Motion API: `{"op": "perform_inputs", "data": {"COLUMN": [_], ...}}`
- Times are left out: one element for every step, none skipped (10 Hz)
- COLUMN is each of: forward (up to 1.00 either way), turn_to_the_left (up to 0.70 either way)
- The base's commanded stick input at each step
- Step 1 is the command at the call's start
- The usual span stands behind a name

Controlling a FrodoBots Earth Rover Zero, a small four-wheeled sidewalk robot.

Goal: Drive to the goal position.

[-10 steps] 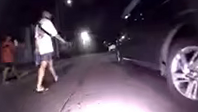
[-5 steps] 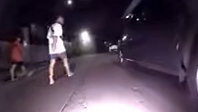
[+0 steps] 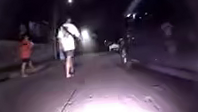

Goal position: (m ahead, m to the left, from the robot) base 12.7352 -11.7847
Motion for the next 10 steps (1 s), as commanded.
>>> {"op": "perform_inputs", "data": {"forward": [0.7,0.7,0.7,0.7,0.7,0.7,0.7,0.7,0.7,0.7], "turn_to_the_left": [0.0,0.0,0.0,0.0,0.0,0.0,0.0,0.0,0.0,0.0]}}
